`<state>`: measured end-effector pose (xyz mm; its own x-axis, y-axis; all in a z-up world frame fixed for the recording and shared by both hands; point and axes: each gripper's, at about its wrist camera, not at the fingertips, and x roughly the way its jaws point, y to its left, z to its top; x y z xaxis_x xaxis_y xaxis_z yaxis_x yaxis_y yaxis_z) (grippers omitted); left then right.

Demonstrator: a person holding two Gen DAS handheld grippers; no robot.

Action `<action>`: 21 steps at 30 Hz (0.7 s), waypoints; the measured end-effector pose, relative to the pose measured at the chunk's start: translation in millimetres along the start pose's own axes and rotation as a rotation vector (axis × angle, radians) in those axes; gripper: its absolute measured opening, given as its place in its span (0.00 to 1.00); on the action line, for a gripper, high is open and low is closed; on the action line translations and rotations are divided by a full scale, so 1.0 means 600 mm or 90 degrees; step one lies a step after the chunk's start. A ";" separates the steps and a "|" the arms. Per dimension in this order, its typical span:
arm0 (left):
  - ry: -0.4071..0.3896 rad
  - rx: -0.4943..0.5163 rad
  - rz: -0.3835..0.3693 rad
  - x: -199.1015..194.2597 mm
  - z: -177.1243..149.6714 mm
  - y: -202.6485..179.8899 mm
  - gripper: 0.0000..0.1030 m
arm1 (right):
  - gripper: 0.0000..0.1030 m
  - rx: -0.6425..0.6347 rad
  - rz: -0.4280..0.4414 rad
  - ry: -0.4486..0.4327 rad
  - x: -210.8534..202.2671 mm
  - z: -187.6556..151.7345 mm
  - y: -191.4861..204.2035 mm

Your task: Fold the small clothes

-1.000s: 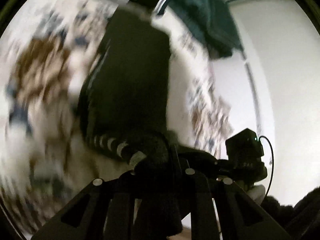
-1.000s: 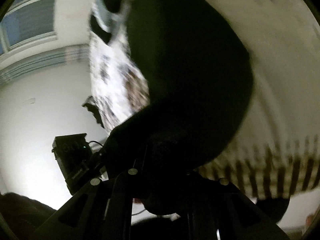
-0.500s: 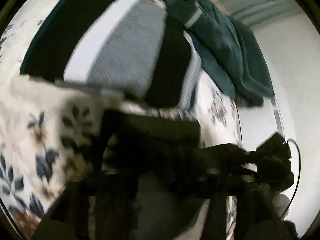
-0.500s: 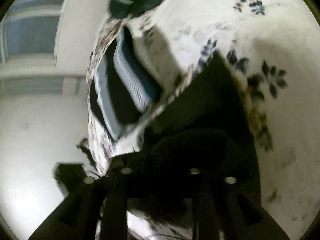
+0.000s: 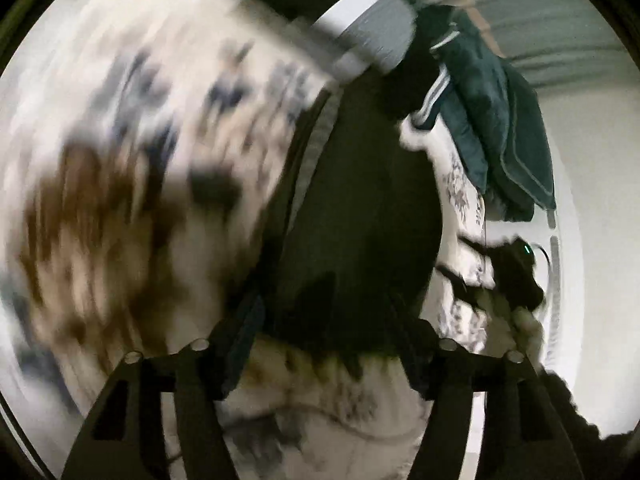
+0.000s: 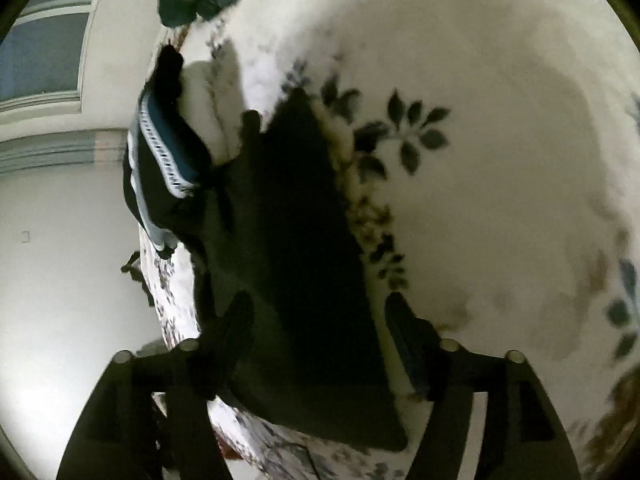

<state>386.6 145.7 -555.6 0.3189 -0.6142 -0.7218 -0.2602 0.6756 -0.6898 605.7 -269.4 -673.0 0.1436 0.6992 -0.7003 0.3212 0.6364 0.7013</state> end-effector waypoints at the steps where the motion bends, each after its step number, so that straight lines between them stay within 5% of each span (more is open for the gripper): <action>1: 0.008 -0.028 -0.022 0.009 -0.018 0.009 0.62 | 0.75 -0.007 0.009 0.013 0.008 0.009 -0.001; 7: -0.006 -0.116 -0.086 0.121 -0.039 0.016 0.65 | 0.81 -0.068 0.062 0.118 0.114 0.091 0.013; 10: -0.045 -0.157 -0.091 0.161 -0.029 0.024 0.76 | 0.82 -0.094 0.057 0.158 0.147 0.098 0.026; 14: -0.106 -0.182 -0.054 0.167 -0.031 0.008 0.77 | 0.80 -0.083 0.067 0.155 0.161 0.104 0.030; 15: -0.115 -0.179 -0.035 0.167 -0.031 -0.003 0.72 | 0.69 -0.079 0.064 0.147 0.160 0.102 0.029; 16: -0.124 -0.175 -0.011 0.166 -0.031 -0.009 0.61 | 0.48 -0.083 0.056 0.142 0.159 0.097 0.029; 17: -0.132 -0.169 0.010 0.162 -0.030 -0.013 0.44 | 0.42 -0.077 0.054 0.134 0.156 0.091 0.025; 21: -0.127 -0.121 0.013 0.144 -0.012 -0.030 0.30 | 0.25 -0.030 0.060 0.067 0.118 0.058 0.017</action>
<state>412.1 77.5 -605.8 0.4799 -0.4963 -0.7234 -0.4291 0.5865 -0.6870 651.7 -224.6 -719.8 0.0714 0.7851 -0.6152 0.2661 0.5794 0.7704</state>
